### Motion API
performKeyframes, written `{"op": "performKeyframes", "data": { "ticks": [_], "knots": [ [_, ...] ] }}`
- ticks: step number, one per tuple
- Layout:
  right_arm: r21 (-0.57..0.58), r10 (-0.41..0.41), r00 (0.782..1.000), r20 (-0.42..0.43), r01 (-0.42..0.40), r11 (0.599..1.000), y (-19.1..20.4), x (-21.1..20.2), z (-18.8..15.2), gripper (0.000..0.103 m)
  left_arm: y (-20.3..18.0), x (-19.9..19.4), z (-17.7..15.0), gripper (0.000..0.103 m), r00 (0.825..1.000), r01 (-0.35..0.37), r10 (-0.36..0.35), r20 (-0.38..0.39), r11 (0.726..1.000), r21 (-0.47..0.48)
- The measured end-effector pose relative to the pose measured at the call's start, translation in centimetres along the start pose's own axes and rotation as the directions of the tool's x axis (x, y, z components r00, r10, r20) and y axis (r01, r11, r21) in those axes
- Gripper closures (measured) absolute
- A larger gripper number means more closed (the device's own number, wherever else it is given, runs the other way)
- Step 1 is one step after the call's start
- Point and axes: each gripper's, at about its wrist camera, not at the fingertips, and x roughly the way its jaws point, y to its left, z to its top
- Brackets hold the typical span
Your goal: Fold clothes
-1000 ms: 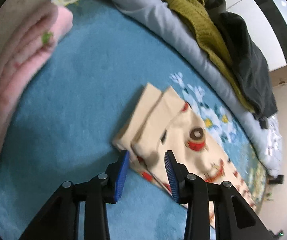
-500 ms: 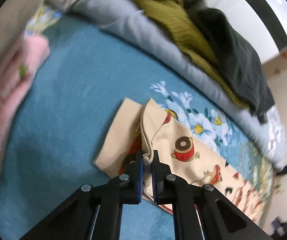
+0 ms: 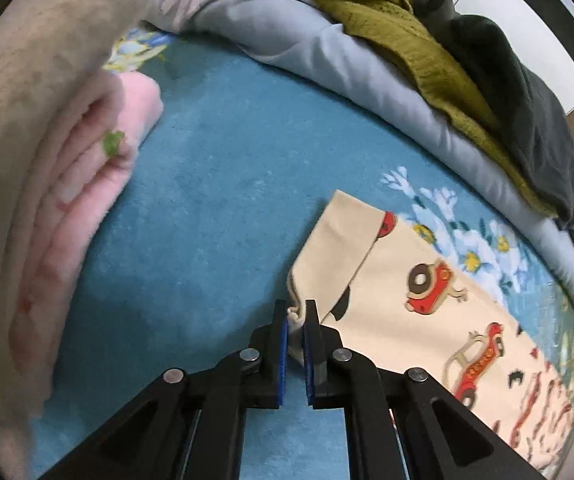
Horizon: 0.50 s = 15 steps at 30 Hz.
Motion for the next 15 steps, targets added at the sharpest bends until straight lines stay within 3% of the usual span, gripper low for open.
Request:
{"op": "performKeyframes", "data": {
  "ticks": [3, 4, 5, 6, 9, 15],
  "knots": [
    [0.018, -0.007, 1.0, -0.003, 0.007, 1.0, -1.0, 0.2, 0.0, 0.078, 0.0, -0.6, 0.0, 0.09, 1.0, 0.003, -0.003, -0.008, 1.0, 0.007],
    [0.036, -0.007, 1.0, -0.002, 0.007, 0.999, -1.6, 0.4, 0.1, 0.078, 0.1, -0.7, -0.2, 0.081, 1.0, -0.002, 0.002, -0.01, 1.0, 0.003],
    [0.057, -0.006, 1.0, 0.002, 0.006, 0.998, -2.3, 0.5, 0.0, 0.078, 0.2, -0.7, -0.3, 0.066, 1.0, -0.013, 0.013, -0.017, 1.0, -0.002],
    [0.079, -0.007, 1.0, 0.007, 0.006, 0.997, -3.1, 0.6, 0.0, 0.076, 0.4, -0.5, -0.6, 0.061, 0.999, -0.022, 0.022, -0.03, 1.0, -0.009],
    [0.172, -0.009, 0.999, 0.032, 0.003, 0.985, -6.3, 1.2, -0.1, 0.061, 1.0, -0.2, -1.1, 0.061, 0.999, 0.007, -0.009, -0.043, 0.999, -0.05],
    [0.377, 0.002, 0.998, 0.069, -0.028, 0.926, -13.2, 3.3, 0.0, 0.053, 1.3, -0.1, -1.0, 0.063, 0.997, 0.046, -0.053, -0.058, 0.991, -0.127]
  ]
}}
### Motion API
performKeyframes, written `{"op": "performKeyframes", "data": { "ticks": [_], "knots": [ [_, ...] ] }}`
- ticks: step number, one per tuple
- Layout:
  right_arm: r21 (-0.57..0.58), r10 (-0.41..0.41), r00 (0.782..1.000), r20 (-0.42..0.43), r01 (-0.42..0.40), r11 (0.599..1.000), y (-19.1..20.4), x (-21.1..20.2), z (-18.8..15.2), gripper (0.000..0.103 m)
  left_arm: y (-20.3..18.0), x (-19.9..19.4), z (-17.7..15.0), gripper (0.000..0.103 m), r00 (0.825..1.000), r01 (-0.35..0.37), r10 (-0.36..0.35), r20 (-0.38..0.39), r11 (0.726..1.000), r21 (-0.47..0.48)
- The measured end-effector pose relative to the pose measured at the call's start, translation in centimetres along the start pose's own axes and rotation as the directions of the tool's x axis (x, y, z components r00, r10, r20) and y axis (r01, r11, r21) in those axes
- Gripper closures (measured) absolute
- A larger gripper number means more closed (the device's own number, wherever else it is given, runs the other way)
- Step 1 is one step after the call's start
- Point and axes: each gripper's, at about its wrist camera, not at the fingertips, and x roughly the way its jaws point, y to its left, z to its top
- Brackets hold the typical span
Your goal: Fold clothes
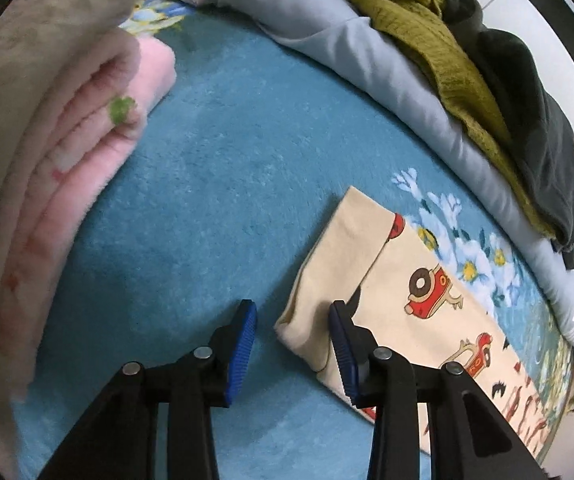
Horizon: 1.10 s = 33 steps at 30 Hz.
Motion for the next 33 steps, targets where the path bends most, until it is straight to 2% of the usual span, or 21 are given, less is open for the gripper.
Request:
{"op": "performKeyframes", "data": {
  "ticks": [2, 5, 9, 10, 11, 12, 13, 14, 15, 17, 18, 21, 23, 25, 27, 29, 31, 33],
  "knots": [
    [0.074, 0.027, 1.0, -0.002, -0.027, 0.997, -1.9, 1.2, 1.0, 0.049, 0.1, 0.1, 0.0, 0.063, 0.999, 0.036, -0.037, -0.012, 0.999, -0.036],
    [0.168, 0.022, 1.0, 0.009, -0.024, 0.985, -4.3, 2.6, 1.9, 0.049, 0.1, 0.1, -0.4, 0.063, 0.999, 0.035, -0.035, -0.005, 0.997, -0.07],
    [0.198, 0.051, 0.999, -0.002, -0.049, 0.979, -5.3, 4.2, 2.5, 0.047, -0.2, -0.1, -0.8, 0.063, 1.0, 0.018, -0.017, 0.011, 0.996, -0.09],
    [0.183, 0.054, 0.999, -0.004, -0.052, 0.982, -5.0, 4.3, 2.7, 0.047, -0.2, -0.1, -0.9, 0.067, 1.0, 0.025, -0.024, 0.012, 0.995, -0.098],
    [0.166, 0.069, 0.998, -0.002, -0.067, 0.984, -4.8, 4.4, 2.8, 0.048, -0.2, -0.1, -1.0, 0.081, 0.999, 0.042, -0.042, 0.007, 0.993, -0.11],
    [0.153, 0.098, 0.995, -0.004, -0.096, 0.984, -4.5, 4.4, 2.9, 0.056, -0.2, -0.1, -1.2, 0.085, 0.998, 0.059, -0.059, 0.002, 0.991, -0.122],
    [0.144, 0.12, 0.993, -0.012, -0.117, 0.983, -4.3, 4.5, 3.0, 0.06, -0.2, -0.1, -1.3, 0.088, 0.998, 0.069, -0.07, 0.001, 0.988, -0.134],
    [0.125, 0.118, 0.993, -0.019, -0.114, 0.986, -3.9, 4.5, 3.2, 0.076, -0.2, -0.3, -1.3, 0.09, 0.998, 0.068, -0.068, 0.006, 0.987, -0.148],
    [0.099, 0.106, 0.994, -0.019, -0.104, 0.99, -3.5, 4.4, 3.4, 0.082, -0.3, -0.5, -1.4, 0.09, 0.998, 0.064, -0.063, 0.012, 0.985, -0.158],
    [0.048, 0.096, 0.995, -0.011, -0.095, 0.994, -2.8, 3.9, 3.6, 0.083, -0.8, -1.4, -1.5, 0.092, 0.998, 0.051, -0.046, 0.034, 0.984, -0.169],
    [0.023, 0.09, 0.996, -0.007, -0.09, 0.996, -2.3, 3.6, 3.7, 0.083, -1.4, -2.4, -1.4, 0.092, 0.997, 0.052, -0.044, 0.056, 0.986, -0.155],
    [-0.052, 0.049, 0.999, -0.01, -0.049, 0.997, -1.3, 3.1, 3.7, 0.083, -4.8, -6.1, -1.6, 0.093, 0.99, 0.065, -0.06, 0.128, 0.997, -0.034],
    [-0.095, 0.039, 0.999, -0.006, -0.04, 0.995, -0.7, 2.7, 3.5, 0.083, -8.3, -9.0, -2.0, 0.093, 0.978, 0.126, -0.139, 0.157, 0.988, 0.088],
    [-0.105, 0.05, 0.999, -0.003, -0.05, 0.993, -0.5, 2.2, 3.4, 0.083, -11.5, -13.1, -2.4, 0.093, 0.956, 0.193, -0.239, 0.17, 0.949, 0.25],
    [-0.101, 0.064, 0.998, 0.001, -0.064, 0.993, -0.2, 1.7, 3.4, 0.083, -16.8, -15.3, -5.2, 0.093, 0.927, 0.271, -0.351, 0.131, 0.871, 0.41],
    [-0.107, 0.073, 0.997, 0.002, -0.072, 0.992, 0.2, 1.4, 3.4, 0.083, -20.2, -15.8, -8.5, 0.093, 0.907, 0.33, -0.416, 0.059, 0.791, 0.516],
    [-0.116, 0.081, 0.997, 0.002, -0.08, 0.99, 0.7, 1.1, 3.3, 0.083, -25.1, -14.2, -11.8, 0.093, 0.902, 0.365, -0.43, -0.038, 0.713, 0.599],
    [-0.114, 0.092, 0.996, 0.002, -0.091, 0.989, 0.9, 0.9, 3.2, 0.083, -28.9, -10.9, -15.5, 0.093, 0.911, 0.383, -0.383, -0.152, 0.653, 0.653]
  ]
}}
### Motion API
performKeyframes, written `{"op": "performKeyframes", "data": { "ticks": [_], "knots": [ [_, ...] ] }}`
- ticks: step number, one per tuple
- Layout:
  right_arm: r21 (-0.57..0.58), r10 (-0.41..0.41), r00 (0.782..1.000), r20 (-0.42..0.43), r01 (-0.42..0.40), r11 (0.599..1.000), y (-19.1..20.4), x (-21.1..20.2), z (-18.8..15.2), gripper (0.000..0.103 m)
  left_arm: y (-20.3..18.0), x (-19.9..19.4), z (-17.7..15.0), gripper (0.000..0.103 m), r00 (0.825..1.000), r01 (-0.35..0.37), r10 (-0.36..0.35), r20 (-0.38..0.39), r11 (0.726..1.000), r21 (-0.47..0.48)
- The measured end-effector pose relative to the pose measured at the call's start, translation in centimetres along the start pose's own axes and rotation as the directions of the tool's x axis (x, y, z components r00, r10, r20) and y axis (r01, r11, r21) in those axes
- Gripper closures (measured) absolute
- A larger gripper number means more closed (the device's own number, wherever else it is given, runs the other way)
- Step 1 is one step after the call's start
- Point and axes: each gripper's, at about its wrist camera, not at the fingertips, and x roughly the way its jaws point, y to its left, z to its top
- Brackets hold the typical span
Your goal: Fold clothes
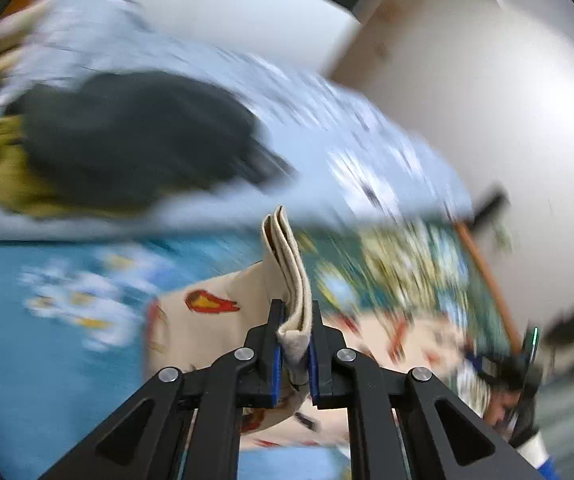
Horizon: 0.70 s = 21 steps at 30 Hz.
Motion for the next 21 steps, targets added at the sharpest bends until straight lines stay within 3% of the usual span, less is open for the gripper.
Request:
{"op": "performKeyframes", "data": {
  "ticks": [3, 6, 9, 11, 15, 17, 21],
  "knots": [
    [0.014, 0.012, 1.0, -0.004, -0.012, 1.0, -0.2, 0.0, -0.1, 0.083, -4.7, 7.2, -2.7, 0.093, 0.98, 0.006, 0.002, -0.2, 0.999, 0.038],
    [0.021, 0.011, 1.0, -0.014, -0.011, 1.0, -0.5, 0.0, -0.4, 0.083, -9.0, 10.5, -4.6, 0.093, 0.954, -0.016, 0.035, -0.297, 0.998, 0.069],
    [0.011, -0.001, 1.0, -0.024, 0.001, 1.0, -0.7, -0.1, -0.6, 0.083, -10.1, 13.9, -5.7, 0.092, 0.928, -0.02, 0.049, -0.368, 0.996, 0.083],
    [-0.007, -0.014, 0.999, -0.029, 0.014, 1.0, -0.6, -0.2, -0.6, 0.083, -10.0, 14.5, -6.0, 0.089, 0.92, -0.01, 0.036, -0.389, 0.997, 0.071],
    [-0.066, -0.026, 1.0, -0.015, 0.025, 0.997, 1.3, -1.2, -0.8, 0.083, -8.0, 11.5, -5.2, 0.076, 0.929, 0.091, -0.086, -0.361, 0.996, -0.001],
    [-0.12, -0.025, 1.0, 0.006, 0.026, 0.992, 3.2, -2.1, -1.0, 0.083, -5.4, 8.4, -4.3, 0.063, 0.955, 0.078, -0.089, -0.284, 0.996, -0.05],
    [-0.286, 0.035, 0.999, 0.039, -0.023, 0.958, 10.2, -4.4, -2.5, 0.084, 0.8, 1.8, -3.0, 0.058, 0.989, 0.033, -0.059, -0.137, 0.981, -0.191]
  ]
}}
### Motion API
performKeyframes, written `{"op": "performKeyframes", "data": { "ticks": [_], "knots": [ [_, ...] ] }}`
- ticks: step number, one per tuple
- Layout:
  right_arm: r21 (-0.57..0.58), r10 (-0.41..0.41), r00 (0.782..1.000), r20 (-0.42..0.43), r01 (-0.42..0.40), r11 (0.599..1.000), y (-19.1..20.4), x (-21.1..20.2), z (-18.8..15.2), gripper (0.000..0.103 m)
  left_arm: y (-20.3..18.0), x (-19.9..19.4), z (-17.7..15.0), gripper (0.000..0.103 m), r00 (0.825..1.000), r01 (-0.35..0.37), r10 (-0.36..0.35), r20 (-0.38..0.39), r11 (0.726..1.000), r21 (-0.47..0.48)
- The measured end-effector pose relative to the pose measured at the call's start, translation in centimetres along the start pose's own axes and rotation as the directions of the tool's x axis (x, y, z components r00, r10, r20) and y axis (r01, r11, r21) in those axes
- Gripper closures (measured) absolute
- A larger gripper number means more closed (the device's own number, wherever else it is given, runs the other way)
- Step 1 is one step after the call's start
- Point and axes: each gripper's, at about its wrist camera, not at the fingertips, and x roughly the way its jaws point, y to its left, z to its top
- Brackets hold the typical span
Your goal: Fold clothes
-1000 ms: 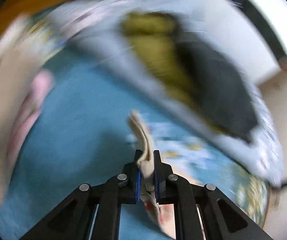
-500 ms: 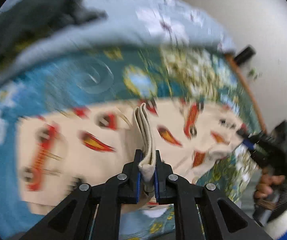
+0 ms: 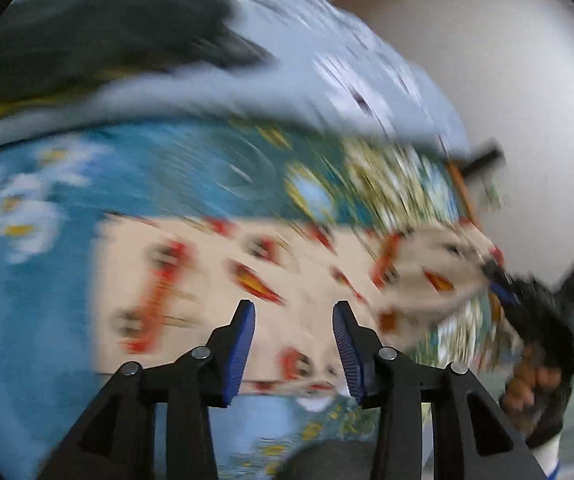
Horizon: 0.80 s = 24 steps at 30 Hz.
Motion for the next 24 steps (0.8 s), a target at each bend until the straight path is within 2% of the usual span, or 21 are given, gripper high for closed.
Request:
{"op": "performKeyframes", "data": {
  "ticks": [2, 5, 7, 10, 13, 17, 20, 22, 24],
  "knots": [
    [-0.095, 0.049, 0.999, 0.004, -0.048, 0.994, 4.9, -0.7, -0.6, 0.084, 3.2, -2.7, 1.3, 0.057, 0.998, -0.007, 0.012, 0.061, 0.996, -0.084],
    [-0.247, 0.114, 0.993, -0.033, -0.118, 0.962, 13.0, -0.3, -3.2, 0.084, 7.9, -6.4, 2.2, 0.054, 0.99, 0.012, 0.017, 0.141, 0.978, -0.207],
    [-0.314, 0.14, 0.986, -0.095, -0.163, 0.935, 17.3, 1.7, -5.8, 0.084, 10.7, -7.8, 2.1, 0.054, 0.987, 0.029, 0.018, 0.159, 0.958, -0.284],
    [-0.366, 0.102, 0.964, -0.245, -0.189, 0.911, 21.7, 7.0, -10.5, 0.084, 13.8, -8.4, 1.5, 0.054, 0.989, 0.06, -0.007, 0.145, 0.932, -0.358],
    [-0.376, 0.027, 0.929, -0.369, -0.175, 0.91, 23.3, 11.8, -14.6, 0.084, 14.8, -7.5, 1.0, 0.054, 0.997, 0.05, -0.024, 0.077, 0.934, -0.355],
    [-0.383, 0.002, 0.903, -0.43, -0.184, 0.905, 23.5, 13.4, -16.5, 0.08, 14.0, -4.3, 1.0, 0.049, 0.999, 0.037, -0.048, -0.024, 0.942, -0.333],
    [-0.359, 0.041, 0.886, -0.462, -0.228, 0.905, 22.5, 12.7, -16.3, 0.07, 12.0, -0.9, 1.1, 0.045, 0.992, 0.035, -0.068, -0.107, 0.96, -0.279],
    [-0.311, 0.088, 0.879, -0.468, -0.257, 0.915, 21.2, 11.9, -15.5, 0.068, 10.5, 1.4, 1.3, 0.042, 0.986, 0.033, -0.07, -0.15, 0.971, -0.237],
    [-0.256, 0.125, 0.893, -0.432, -0.255, 0.933, 19.1, 10.4, -14.0, 0.067, 9.4, 3.4, 1.3, 0.041, 0.981, 0.022, -0.063, -0.186, 0.977, -0.214]
  ]
}}
